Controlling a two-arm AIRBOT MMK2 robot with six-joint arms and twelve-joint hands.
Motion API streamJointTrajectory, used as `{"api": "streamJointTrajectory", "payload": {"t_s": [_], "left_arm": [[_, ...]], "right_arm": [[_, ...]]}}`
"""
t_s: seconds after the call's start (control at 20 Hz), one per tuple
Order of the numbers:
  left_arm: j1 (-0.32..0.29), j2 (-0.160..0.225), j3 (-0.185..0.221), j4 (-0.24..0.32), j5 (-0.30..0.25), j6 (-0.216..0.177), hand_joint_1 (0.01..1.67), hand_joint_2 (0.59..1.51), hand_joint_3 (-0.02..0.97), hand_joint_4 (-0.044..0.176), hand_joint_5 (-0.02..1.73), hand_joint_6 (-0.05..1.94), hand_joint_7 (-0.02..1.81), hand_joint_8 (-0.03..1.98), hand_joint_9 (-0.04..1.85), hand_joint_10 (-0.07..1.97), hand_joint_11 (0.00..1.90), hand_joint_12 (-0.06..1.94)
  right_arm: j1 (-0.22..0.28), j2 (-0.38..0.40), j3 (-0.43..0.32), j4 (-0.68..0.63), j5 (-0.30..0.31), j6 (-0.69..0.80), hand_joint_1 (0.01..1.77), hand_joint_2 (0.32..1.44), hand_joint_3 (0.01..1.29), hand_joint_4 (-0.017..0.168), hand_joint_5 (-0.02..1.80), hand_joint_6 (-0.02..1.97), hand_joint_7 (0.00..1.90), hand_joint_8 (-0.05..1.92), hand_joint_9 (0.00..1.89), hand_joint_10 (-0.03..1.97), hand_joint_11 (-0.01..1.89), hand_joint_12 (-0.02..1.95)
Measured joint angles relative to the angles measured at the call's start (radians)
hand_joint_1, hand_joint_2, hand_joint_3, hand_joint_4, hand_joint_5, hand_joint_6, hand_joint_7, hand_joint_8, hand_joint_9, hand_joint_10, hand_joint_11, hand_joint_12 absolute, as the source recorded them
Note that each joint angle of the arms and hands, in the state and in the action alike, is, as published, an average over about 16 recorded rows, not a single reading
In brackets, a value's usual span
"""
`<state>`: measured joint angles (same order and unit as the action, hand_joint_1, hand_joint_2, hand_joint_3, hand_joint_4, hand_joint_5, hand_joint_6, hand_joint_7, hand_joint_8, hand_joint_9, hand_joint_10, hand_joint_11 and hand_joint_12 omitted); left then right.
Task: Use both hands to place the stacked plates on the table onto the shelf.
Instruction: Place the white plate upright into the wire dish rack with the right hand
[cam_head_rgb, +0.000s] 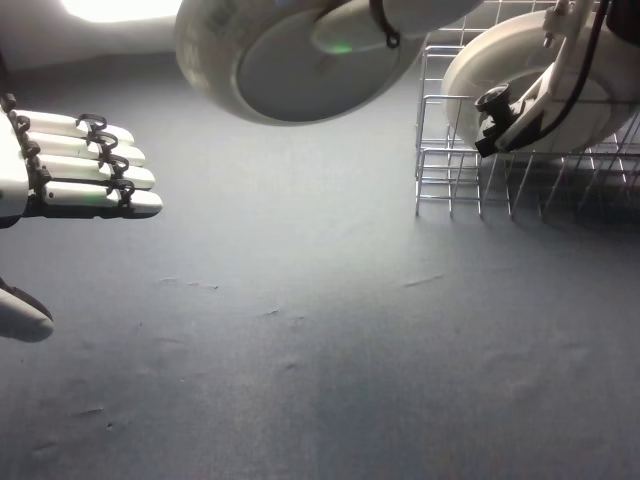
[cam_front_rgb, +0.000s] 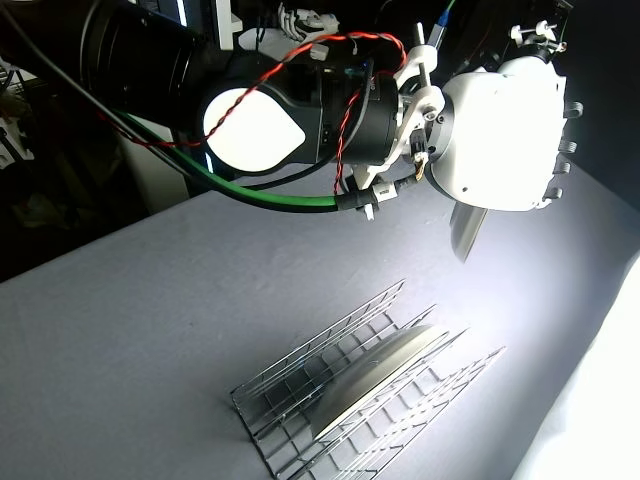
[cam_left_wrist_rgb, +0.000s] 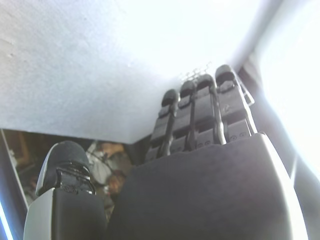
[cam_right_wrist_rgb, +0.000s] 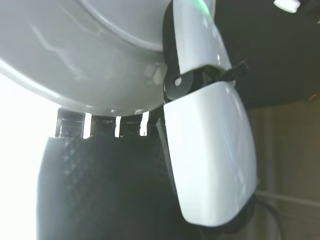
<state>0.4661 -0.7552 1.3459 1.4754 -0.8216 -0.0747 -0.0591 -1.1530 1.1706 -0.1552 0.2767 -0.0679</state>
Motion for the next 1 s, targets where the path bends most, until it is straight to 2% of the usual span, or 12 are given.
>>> {"api": "streamJointTrajectory", "payload": {"t_s": [0.25, 0.5, 0.75, 1.0], "left_arm": [[0.001, -0.002, -0.001, 0.008, -0.001, -0.002, 0.01, 1.115, 0.019, -0.003, 0.02, 0.02, 0.02, 0.01, 0.02, -0.06, 0.01, 0.01], [0.005, -0.002, -0.002, 0.014, -0.001, -0.002, 0.01, 1.115, 0.019, -0.002, 0.02, 0.02, 0.02, 0.01, 0.02, -0.06, 0.01, 0.01], [0.011, -0.003, -0.008, 0.017, -0.002, -0.003, 0.01, 1.115, 0.018, -0.003, 0.02, 0.02, 0.02, 0.01, 0.02, -0.06, 0.01, 0.01], [0.02, -0.003, -0.014, 0.013, -0.002, -0.004, 0.01, 1.116, 0.018, -0.002, 0.02, 0.02, 0.02, 0.01, 0.02, -0.06, 0.01, 0.01]], "right_arm": [[0.021, 0.041, -0.024, 0.12, -0.074, 0.001, 1.38, 1.01, 0.01, -0.008, 0.88, 1.04, 1.01, 0.86, 0.94, 1.2, 0.76, 1.42], [0.027, 0.093, -0.042, 0.174, -0.123, 0.001, 1.38, 1.01, 0.01, -0.008, 0.89, 1.02, 1.02, 0.82, 0.95, 1.19, 0.77, 1.42], [0.007, 0.145, -0.053, 0.169, -0.142, 0.001, 1.38, 1.01, 0.01, -0.007, 0.89, 1.03, 1.02, 0.81, 0.94, 1.19, 0.77, 1.43], [-0.036, 0.184, -0.056, 0.147, -0.13, 0.001, 1.39, 1.01, 0.01, -0.007, 0.89, 1.04, 1.02, 0.81, 0.93, 1.2, 0.76, 1.45]]}}
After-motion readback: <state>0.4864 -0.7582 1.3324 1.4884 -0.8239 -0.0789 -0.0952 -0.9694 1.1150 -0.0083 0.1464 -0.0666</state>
